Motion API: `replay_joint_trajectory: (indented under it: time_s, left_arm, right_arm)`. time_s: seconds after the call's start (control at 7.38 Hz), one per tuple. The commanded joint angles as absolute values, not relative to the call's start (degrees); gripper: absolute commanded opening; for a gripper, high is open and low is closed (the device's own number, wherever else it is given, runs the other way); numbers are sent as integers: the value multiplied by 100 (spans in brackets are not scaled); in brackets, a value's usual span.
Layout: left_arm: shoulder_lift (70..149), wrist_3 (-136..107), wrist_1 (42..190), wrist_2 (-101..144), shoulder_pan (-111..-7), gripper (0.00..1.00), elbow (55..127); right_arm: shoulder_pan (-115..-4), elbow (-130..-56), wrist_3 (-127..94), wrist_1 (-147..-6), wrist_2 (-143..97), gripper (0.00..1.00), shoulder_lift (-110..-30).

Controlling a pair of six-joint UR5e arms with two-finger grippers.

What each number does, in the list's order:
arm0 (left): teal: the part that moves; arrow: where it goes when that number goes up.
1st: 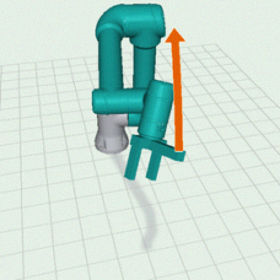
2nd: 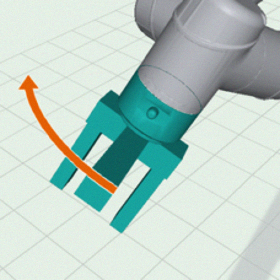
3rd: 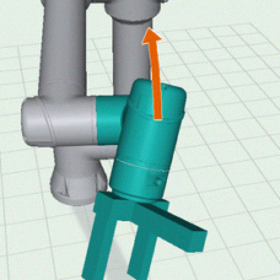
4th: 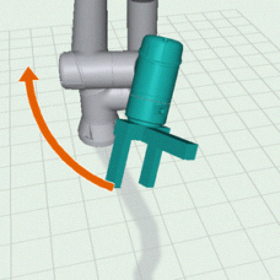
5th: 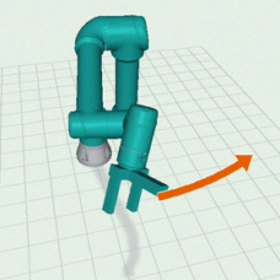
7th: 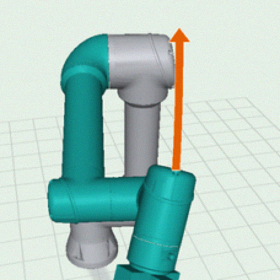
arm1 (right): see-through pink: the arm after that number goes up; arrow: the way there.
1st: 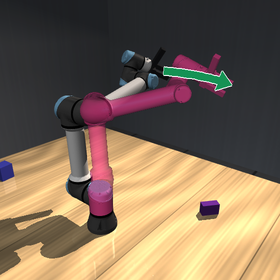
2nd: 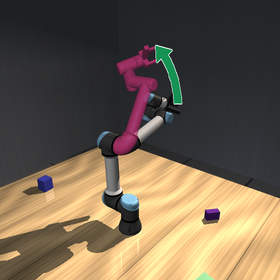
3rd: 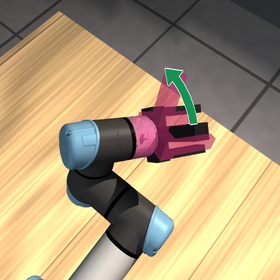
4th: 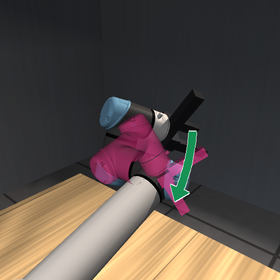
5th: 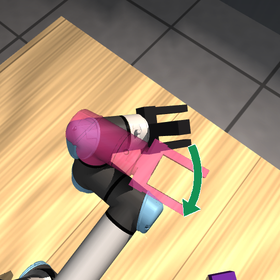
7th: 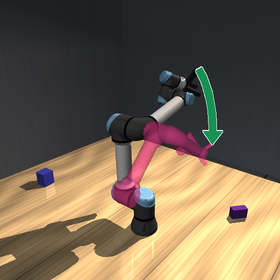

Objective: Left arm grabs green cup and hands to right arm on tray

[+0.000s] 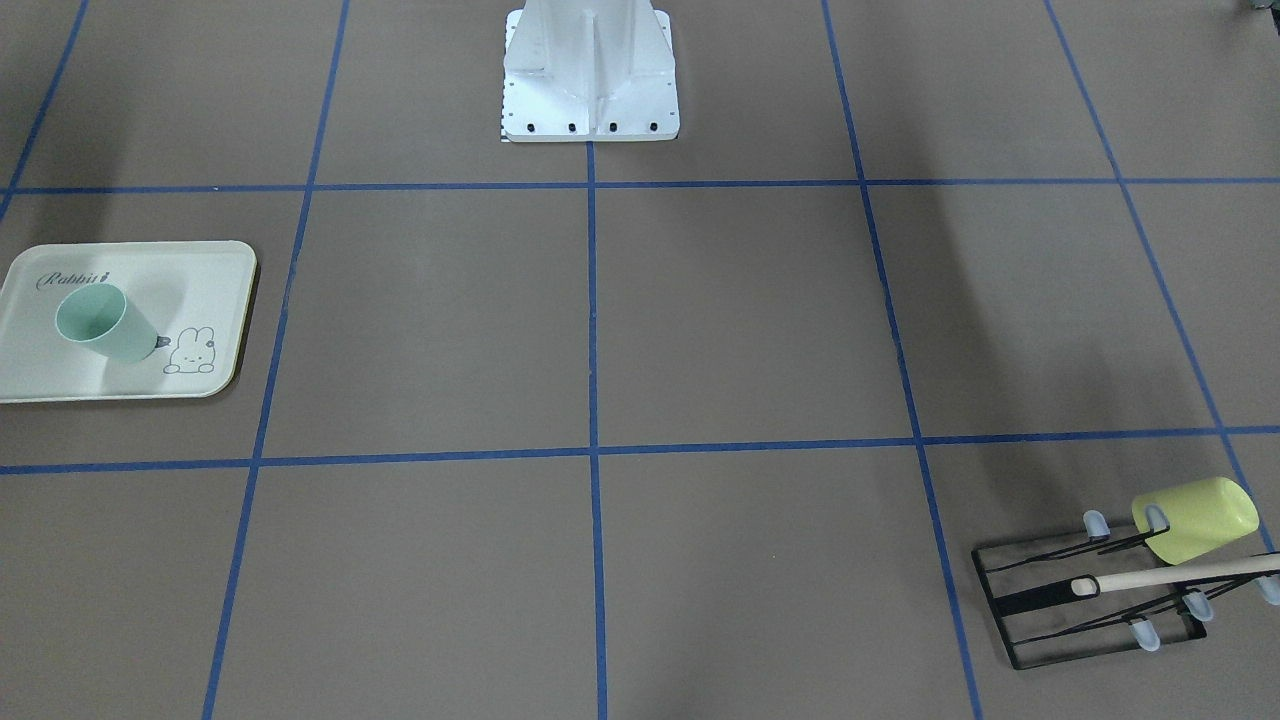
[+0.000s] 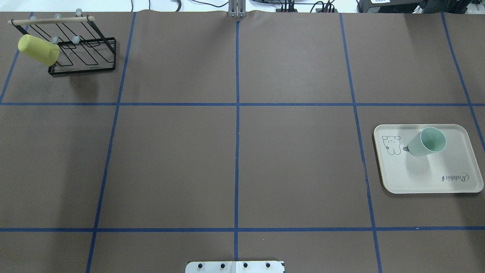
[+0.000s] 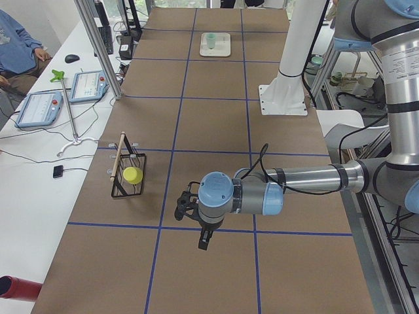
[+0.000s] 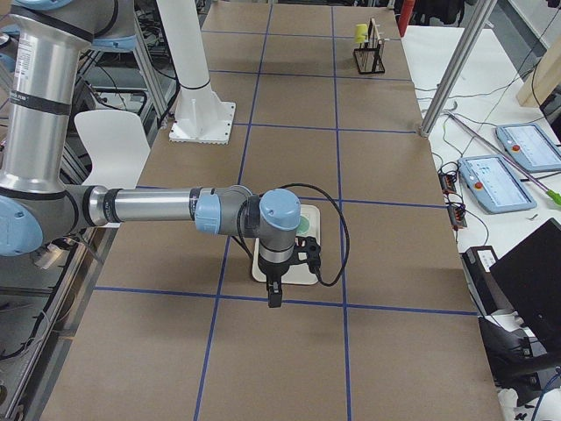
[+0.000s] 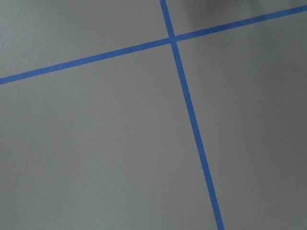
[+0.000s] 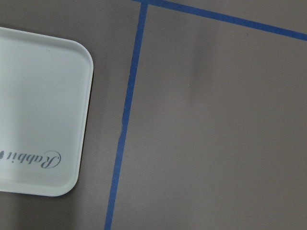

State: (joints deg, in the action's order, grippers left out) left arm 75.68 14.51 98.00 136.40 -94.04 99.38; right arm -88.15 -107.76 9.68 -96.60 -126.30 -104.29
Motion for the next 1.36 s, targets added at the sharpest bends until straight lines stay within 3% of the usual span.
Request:
replay_joint_trajectory:
  time_s: [0.0,1.22]
  left_arm:
    - [7567,1441,9800,13641,-9404,100,9940]
    - [7603,1450,9852,13641,-9404,100,9940]
  right_arm:
    - [-8815,-10775,976,-9659,-12647,100,-10433]
    - [-8815,-10767,976,-9659,-12797,100,-10433]
